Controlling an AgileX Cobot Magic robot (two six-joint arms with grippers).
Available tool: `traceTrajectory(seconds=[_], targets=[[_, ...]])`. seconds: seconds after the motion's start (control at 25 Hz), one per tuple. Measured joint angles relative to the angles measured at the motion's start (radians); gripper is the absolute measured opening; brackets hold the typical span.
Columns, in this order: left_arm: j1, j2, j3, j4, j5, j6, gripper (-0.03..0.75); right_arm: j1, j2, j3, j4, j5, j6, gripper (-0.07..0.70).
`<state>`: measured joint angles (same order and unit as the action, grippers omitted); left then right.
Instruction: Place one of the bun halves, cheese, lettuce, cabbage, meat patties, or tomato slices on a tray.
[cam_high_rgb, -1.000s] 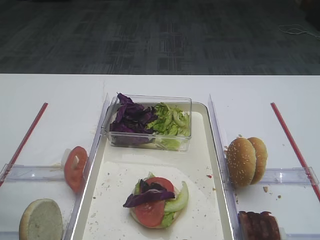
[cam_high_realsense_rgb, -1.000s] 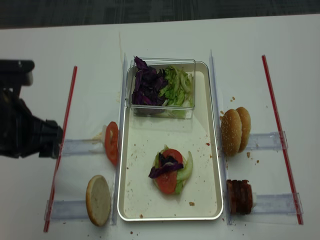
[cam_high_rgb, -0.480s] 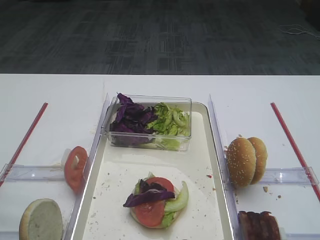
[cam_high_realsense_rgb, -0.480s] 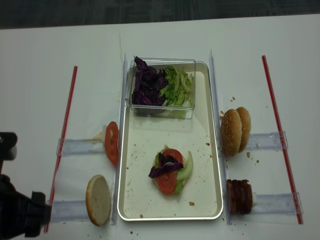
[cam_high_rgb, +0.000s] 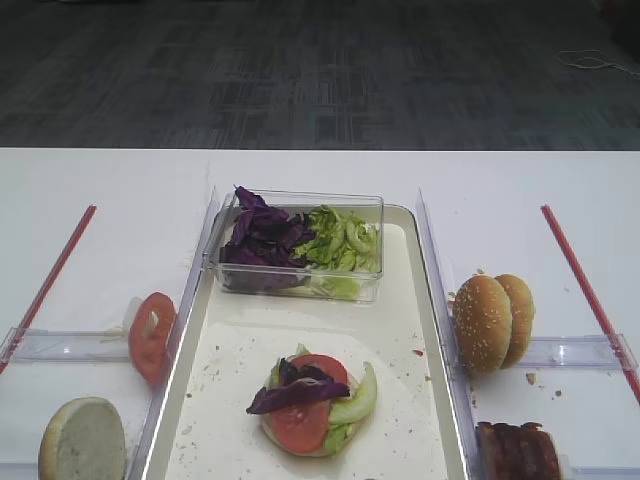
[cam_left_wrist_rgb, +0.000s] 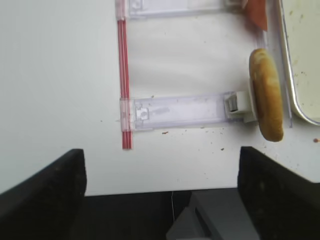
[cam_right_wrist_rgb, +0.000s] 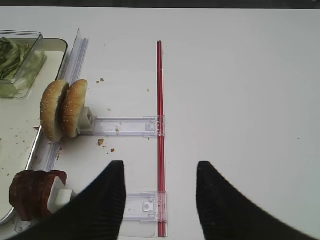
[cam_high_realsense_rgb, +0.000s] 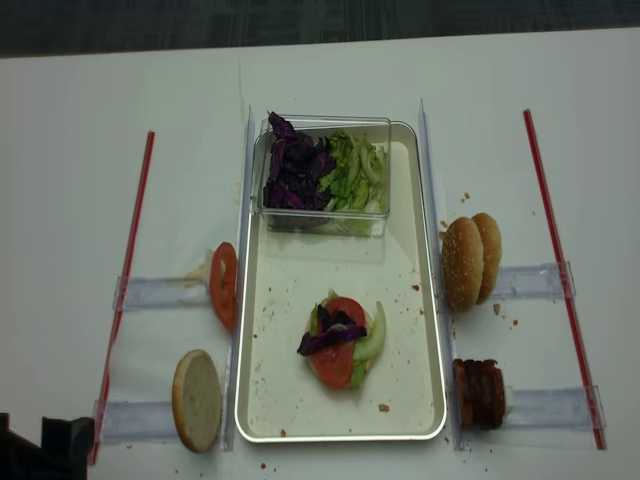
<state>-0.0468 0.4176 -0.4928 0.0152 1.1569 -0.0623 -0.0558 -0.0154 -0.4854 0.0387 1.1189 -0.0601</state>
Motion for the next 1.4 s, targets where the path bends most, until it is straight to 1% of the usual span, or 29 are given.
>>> traceTrajectory(seconds=[0.52,0.56,1.4], targets=[[0.000,-0.421,0.000,0.000,0.016,0.008,0.600,0.000,0.000,0.000,0.000,0.000,0.000,0.378],[0.000,-0.428,0.001,0.000,0.022,0.008,0.600,0.000,0.000,0.000,0.000,0.000,0.000,0.378],[0.000,-0.435,0.001,0.000,0.022,0.010,0.600,0.000,0.000,0.000,0.000,0.000,0.000,0.378]])
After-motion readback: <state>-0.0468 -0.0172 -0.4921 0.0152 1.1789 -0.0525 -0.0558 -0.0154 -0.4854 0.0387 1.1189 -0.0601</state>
